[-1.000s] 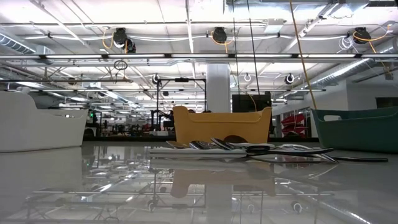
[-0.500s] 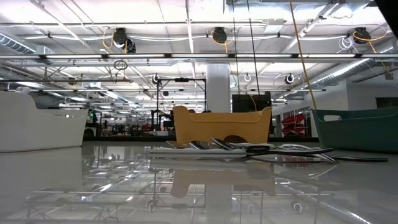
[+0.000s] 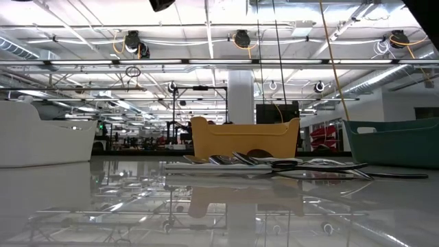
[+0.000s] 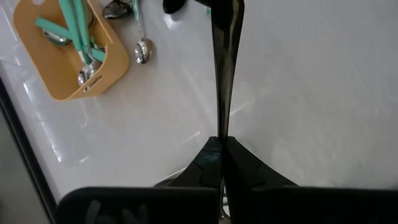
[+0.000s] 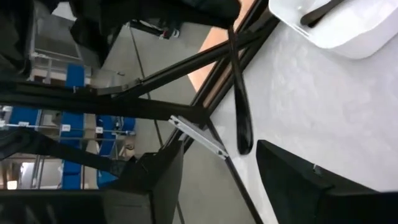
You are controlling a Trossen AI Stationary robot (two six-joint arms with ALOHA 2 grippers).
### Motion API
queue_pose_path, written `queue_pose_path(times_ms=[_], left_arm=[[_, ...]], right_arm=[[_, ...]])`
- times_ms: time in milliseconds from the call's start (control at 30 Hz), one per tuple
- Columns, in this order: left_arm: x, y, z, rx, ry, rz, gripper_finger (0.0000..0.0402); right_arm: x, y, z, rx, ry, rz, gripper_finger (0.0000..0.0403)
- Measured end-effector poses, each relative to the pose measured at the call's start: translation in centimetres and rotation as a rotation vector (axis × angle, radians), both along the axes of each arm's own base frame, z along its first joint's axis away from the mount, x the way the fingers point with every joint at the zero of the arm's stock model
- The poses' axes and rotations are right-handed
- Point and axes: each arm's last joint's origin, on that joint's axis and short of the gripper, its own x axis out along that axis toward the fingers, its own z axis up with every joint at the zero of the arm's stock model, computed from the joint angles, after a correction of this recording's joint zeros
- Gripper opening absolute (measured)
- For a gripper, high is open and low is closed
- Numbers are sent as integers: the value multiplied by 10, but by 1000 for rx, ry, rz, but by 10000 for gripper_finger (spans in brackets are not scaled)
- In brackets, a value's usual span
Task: Sort silverware by color (type)
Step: Put the black spoon into the white bin
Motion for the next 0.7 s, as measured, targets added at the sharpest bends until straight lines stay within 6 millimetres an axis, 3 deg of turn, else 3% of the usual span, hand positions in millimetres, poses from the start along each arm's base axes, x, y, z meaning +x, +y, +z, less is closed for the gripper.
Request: queue_pose_path(times_ms=[200,500,700], left_arm=[[1,0,0,1,-11,-2,1],[3,-2,2,-2,-51,7,1],[4,-2,2,-18,-69,66,3]], right_arm=[[3,-4,-2,-3,-7,-15,154],[3,-10,-1,-20,-14,-11,20],[3,-9,-1,-40,-20,0,9]])
